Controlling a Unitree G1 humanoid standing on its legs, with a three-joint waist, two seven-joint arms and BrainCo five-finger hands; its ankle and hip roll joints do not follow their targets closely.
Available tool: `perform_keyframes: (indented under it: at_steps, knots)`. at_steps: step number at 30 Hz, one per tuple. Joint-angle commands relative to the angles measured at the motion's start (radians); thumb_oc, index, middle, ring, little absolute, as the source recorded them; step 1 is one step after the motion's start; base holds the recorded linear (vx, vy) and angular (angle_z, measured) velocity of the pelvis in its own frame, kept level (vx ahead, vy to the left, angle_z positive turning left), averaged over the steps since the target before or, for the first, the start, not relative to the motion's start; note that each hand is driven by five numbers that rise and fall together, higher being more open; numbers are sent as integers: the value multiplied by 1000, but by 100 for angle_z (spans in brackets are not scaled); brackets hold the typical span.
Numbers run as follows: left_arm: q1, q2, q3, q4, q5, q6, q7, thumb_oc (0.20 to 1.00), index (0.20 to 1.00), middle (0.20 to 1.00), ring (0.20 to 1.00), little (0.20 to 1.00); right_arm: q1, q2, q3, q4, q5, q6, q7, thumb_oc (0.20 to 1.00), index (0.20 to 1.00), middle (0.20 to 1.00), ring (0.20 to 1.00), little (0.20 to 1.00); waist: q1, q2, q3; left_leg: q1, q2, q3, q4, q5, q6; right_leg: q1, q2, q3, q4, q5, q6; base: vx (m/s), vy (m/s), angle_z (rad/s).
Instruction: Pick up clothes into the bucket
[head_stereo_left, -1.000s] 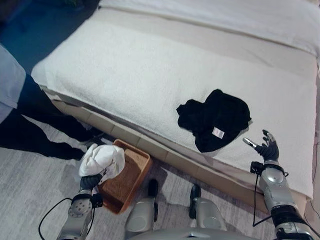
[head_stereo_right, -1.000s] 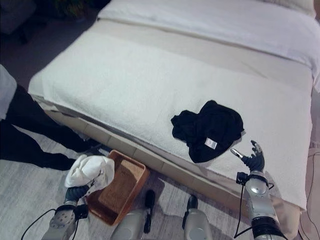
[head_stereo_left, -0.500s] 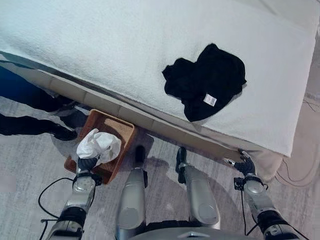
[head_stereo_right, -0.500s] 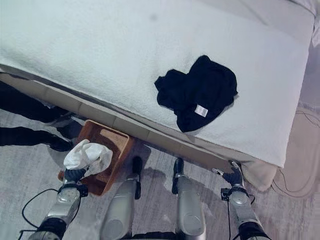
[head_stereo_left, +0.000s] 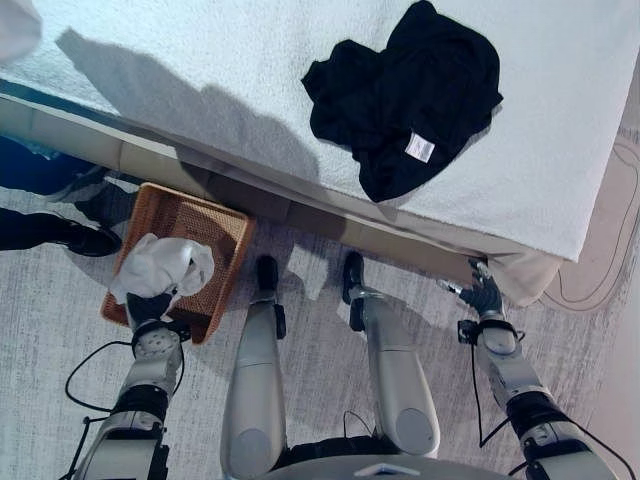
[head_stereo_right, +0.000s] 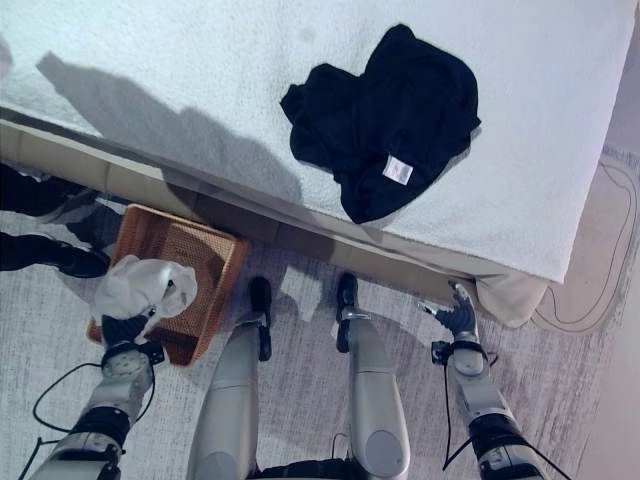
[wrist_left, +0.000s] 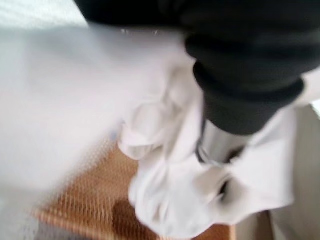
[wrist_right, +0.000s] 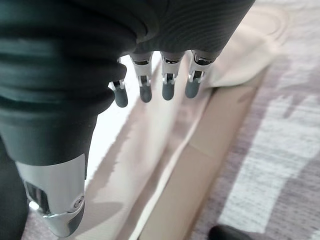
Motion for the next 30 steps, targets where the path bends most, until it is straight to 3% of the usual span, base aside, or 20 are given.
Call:
perform_keyframes:
  at_steps: [1,10,16,20,23,30]
  knots:
    - [13,44,47,20,-10,7,67,1000,1000,1000,1000,1000,26,-33,21,-82,18,-37,-29,1000,1000,1000,1000,1000,-11,-17,-14,10,-27,-24,86,-80,31,62,-21,11,-50,11,50,0,0,0]
    - [23,6,43,15,13,43,104,1000,1000,1000,1000,1000,-1,-41,-2,-193,37,-63,-74,1000,1000,1000,1000,1000,-13,0,-14,28,-30,-29,45,-63,22,66,-31,2,-54,7,45,-1,-5,1]
    - [83,-53,8,-20,37,45,82,1000,1000,1000,1000,1000,-26,-41,-10,-185,36,-53,-90,1000,1000,1000,1000,1000,4,30,-14,83,-41,-40,-21,-35,13,106,-39,-10,-62,0,41,-1,-37,4]
    - [141,-99,-40,-66,47,25,2,1000,1000,1000,1000,1000,-20,-41,-20,-169,4,-25,-88,1000,1000,1000,1000,1000,17,66,-14,155,-49,-54,-66,-19,8,171,-54,-17,-61,-13,38,12,-56,11]
    - [187,-142,-99,-105,-29,-25,-142,1000,1000,1000,1000,1000,-26,-58,-42,-155,-27,-14,-79,1000,1000,1000,1000,1000,25,110,-14,240,-60,-69,-126,2,2,240,-69,-25,-52,-34,34,1,-59,20]
    - [229,-173,-188,-97,27,-28,-221,1000,1000,1000,1000,1000,-83,-100,-72,-106,-91,-6,-105,1000,1000,1000,1000,1000,42,165,-20,344,-63,-103,-235,57,-15,324,-83,-66,-51,-61,24,-14,-63,20]
